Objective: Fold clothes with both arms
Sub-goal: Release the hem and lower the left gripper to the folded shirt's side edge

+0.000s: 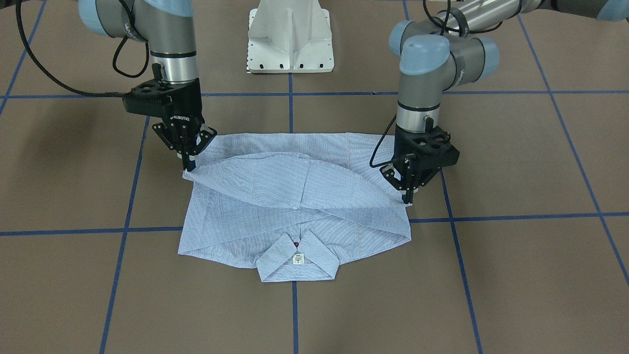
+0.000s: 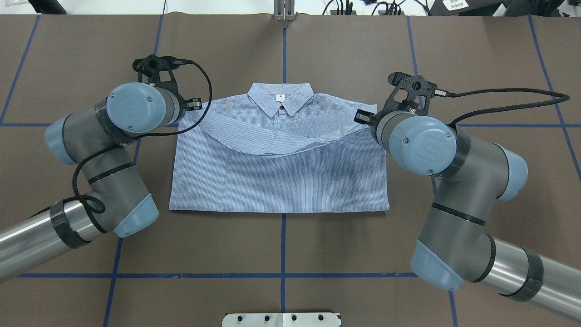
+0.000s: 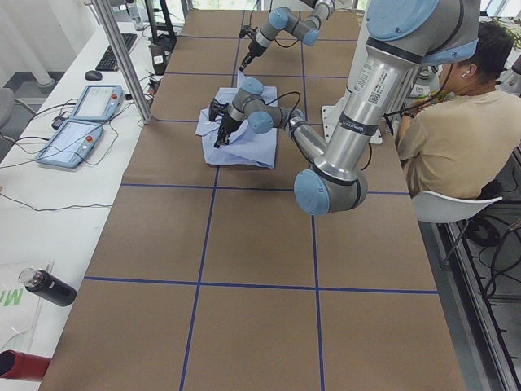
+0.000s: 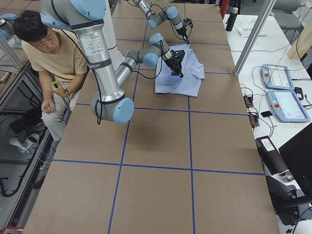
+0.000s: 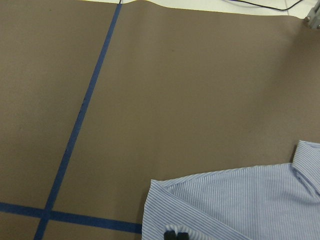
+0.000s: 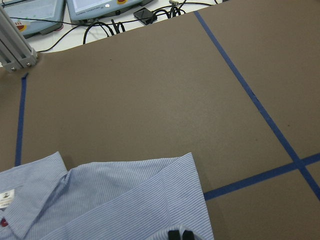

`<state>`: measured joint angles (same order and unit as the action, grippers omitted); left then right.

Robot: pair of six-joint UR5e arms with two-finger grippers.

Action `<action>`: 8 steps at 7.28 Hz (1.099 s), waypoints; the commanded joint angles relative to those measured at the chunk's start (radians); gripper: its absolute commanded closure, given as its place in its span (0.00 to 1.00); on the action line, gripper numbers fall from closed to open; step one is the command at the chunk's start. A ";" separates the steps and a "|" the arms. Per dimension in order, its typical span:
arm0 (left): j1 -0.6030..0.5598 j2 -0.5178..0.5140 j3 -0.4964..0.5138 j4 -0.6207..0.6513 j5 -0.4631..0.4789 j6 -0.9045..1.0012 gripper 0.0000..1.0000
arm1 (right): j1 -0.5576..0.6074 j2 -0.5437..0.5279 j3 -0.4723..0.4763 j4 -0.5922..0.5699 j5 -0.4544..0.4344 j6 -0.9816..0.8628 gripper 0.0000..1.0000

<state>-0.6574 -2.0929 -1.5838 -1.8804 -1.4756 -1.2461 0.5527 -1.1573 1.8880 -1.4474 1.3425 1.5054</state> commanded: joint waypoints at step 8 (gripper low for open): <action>-0.024 0.002 0.087 -0.213 -0.015 0.195 0.00 | 0.084 0.010 -0.073 0.027 0.131 -0.111 0.00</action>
<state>-0.6703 -2.0953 -1.4870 -2.0582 -1.4786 -1.0726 0.6274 -1.1572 1.8142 -1.4205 1.4458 1.4148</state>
